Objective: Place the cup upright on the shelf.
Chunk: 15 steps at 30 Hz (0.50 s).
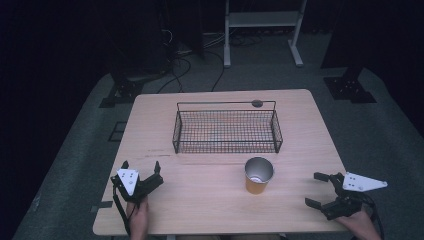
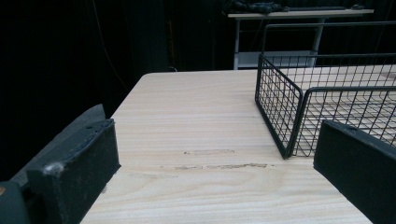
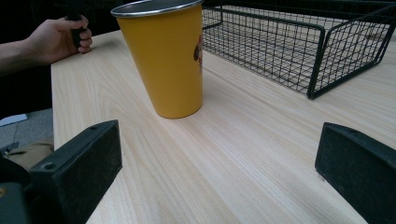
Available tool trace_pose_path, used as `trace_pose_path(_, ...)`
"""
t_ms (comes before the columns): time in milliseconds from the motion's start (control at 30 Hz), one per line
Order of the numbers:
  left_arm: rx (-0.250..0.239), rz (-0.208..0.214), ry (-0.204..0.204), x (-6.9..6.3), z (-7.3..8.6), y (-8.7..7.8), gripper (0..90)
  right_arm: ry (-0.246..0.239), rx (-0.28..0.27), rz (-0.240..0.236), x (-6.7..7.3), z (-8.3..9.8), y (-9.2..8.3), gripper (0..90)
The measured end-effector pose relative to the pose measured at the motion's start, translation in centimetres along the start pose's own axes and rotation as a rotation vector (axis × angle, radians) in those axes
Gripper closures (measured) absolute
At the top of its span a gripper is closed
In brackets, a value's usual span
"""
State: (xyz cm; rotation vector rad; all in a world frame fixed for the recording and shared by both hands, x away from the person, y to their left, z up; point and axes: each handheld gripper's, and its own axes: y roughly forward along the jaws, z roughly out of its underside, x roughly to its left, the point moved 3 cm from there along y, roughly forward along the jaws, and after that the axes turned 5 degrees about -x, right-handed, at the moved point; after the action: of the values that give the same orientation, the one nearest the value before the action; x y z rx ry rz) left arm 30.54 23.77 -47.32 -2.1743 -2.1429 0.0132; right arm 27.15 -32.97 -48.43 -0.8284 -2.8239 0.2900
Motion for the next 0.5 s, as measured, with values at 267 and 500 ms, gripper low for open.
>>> trace_pose_path(267, -0.003, 0.006, -0.001, 0.0, 0.0, 0.0, 0.0, -0.008, 0.012, -0.010, 0.4, -0.1, 0.6, 0.0)
trace_pose_path(500, -0.001, 0.008, -0.001, 0.0, 0.0, -0.2, 0.0, -0.032, 0.019, -0.026, 1.2, -0.9, 1.5, 0.0)
